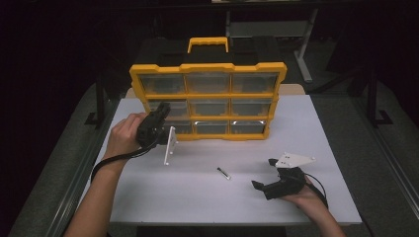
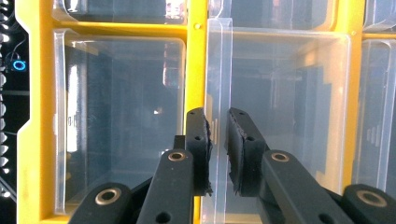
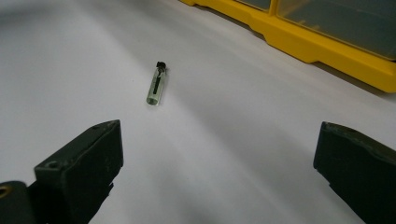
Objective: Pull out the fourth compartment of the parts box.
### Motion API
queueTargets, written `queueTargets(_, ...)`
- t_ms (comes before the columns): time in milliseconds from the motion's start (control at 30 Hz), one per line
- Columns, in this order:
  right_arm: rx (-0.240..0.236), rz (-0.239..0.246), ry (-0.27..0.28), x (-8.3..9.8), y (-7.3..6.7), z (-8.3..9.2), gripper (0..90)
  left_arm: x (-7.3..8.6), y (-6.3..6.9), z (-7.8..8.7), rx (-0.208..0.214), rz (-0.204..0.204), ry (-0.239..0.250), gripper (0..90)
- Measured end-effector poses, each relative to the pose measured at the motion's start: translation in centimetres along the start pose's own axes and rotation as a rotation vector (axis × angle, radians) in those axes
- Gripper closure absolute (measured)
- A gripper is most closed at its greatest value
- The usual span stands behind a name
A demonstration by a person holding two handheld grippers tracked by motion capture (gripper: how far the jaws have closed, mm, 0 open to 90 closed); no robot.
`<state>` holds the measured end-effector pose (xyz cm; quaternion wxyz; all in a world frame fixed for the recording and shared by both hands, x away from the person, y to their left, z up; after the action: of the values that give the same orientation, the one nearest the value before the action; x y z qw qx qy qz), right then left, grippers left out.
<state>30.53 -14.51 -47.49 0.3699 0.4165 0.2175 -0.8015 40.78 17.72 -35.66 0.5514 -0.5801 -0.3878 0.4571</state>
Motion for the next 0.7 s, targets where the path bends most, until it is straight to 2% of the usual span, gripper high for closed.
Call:
queueTargets(233, 0.001, 0.0, 0.001, -0.01, 0.0, 0.02, 1.0, -0.1, 0.02, 0.41, 0.013, -0.005, -0.004, 79.8)
queueTargets(600, 0.0, 0.004, 0.0, 0.02, 0.01, -0.02, 1.0, -0.22, 0.1, 1.02, 0.008, -0.006, -0.008, 79.8)
queueTargets(700, 0.0, 0.003, 0.0, 0.01, 0.01, -0.02, 1.0, -0.24, 0.21, 1.06, 0.003, 0.005, -0.001, 79.6)
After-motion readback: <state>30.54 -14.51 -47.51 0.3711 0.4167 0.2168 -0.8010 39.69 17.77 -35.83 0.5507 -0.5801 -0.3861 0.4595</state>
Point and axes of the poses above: each handheld gripper's, and its own axes: z roughly backward along the jaws, x roughly out of its underside, y roughly to its right, the point moved 7 cm from there along -z, roughly forward along the jaws, and after that the axes turned 5 degrees about z, right-handed, at the moved point
